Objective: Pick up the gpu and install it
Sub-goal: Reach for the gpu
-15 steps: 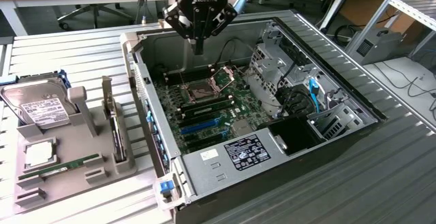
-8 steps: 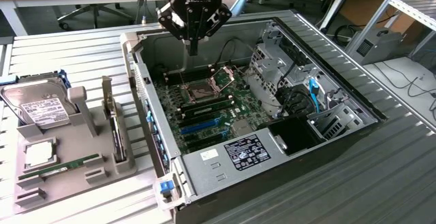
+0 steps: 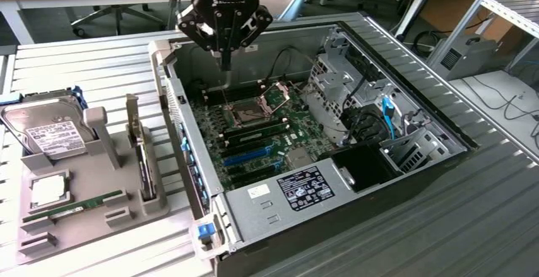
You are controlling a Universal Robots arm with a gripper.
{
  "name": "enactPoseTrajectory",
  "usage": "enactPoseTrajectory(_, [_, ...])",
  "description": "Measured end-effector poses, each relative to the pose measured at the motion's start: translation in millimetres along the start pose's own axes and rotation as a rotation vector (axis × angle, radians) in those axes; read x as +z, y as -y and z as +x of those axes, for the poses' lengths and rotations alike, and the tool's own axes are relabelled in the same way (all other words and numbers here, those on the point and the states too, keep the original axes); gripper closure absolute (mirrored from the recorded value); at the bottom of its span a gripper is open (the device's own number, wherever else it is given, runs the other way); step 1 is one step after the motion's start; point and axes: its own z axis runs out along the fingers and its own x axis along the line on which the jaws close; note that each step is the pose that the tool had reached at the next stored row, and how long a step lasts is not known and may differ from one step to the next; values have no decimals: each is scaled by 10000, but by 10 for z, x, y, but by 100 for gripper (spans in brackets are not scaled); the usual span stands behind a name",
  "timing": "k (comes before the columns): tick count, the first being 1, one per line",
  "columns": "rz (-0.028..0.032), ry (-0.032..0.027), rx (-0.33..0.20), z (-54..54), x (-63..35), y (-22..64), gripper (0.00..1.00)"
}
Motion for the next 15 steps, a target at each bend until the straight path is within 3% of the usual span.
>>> enactPoseTrajectory(8, [1,1,0,246,-7,9,89])
enactPoseTrajectory(15, [1,2,3,586,-15,17,89])
